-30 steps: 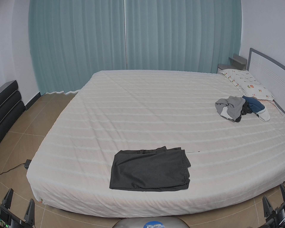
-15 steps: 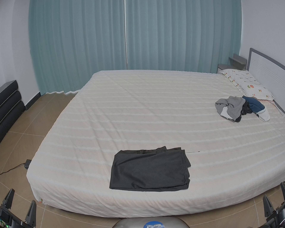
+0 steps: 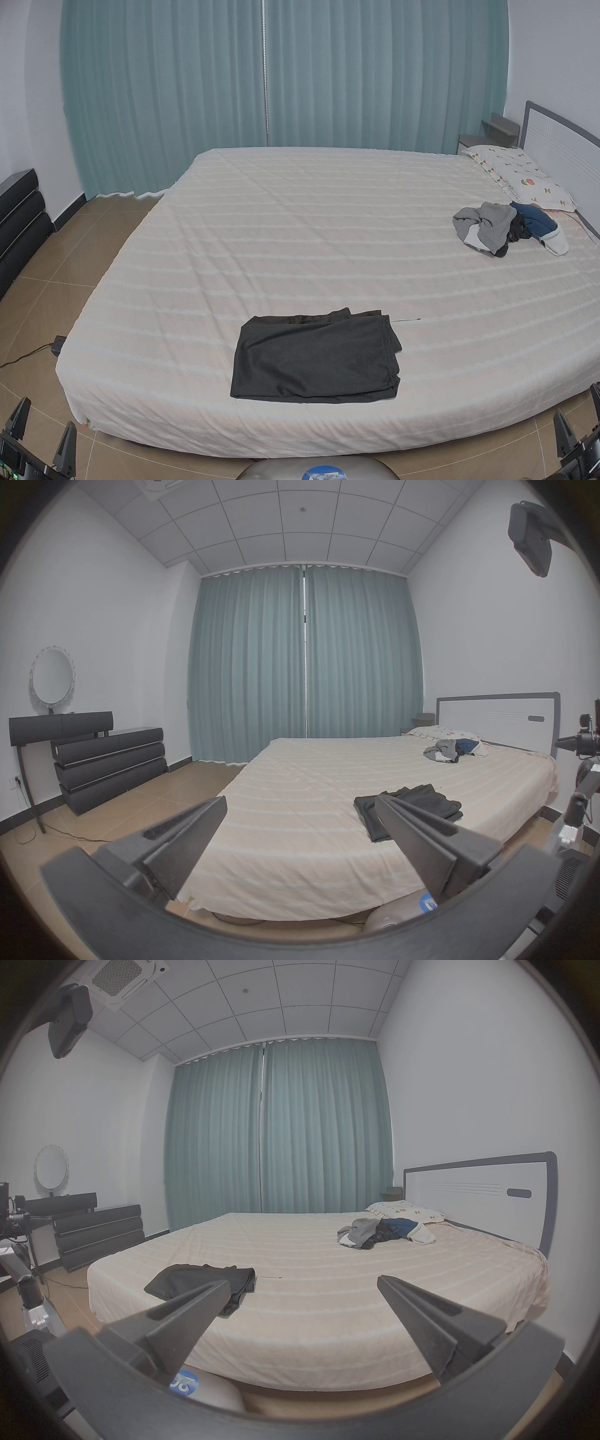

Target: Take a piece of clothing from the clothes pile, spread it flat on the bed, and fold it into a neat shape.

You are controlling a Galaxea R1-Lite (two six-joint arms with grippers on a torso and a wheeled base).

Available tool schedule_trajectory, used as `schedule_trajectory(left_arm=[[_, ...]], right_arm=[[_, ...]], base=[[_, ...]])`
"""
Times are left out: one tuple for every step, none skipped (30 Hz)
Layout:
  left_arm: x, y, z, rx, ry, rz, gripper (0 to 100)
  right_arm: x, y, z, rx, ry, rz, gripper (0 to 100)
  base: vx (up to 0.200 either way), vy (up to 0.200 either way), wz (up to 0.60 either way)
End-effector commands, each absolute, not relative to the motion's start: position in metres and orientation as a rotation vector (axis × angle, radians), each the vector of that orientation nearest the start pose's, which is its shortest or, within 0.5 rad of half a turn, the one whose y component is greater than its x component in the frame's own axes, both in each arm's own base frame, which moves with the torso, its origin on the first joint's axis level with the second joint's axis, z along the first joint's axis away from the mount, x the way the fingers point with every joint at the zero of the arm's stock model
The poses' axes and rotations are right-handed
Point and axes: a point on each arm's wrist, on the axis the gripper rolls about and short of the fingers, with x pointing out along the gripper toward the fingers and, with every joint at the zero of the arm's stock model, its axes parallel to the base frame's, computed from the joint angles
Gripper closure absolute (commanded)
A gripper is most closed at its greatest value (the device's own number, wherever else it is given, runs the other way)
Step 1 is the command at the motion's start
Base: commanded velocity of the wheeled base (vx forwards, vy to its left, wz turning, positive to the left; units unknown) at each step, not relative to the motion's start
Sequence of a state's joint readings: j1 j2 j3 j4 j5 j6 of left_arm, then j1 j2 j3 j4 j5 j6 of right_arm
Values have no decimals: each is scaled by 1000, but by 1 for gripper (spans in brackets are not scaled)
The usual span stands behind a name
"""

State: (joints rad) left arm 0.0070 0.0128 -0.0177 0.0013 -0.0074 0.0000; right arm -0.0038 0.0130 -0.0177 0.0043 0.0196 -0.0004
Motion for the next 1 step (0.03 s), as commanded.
schedule_trajectory(left_arm=[[-23,0,76,0,0,0,0]], right_arm=[[-23,1,76,-3,5,17,0]], base=[[0,0,0]])
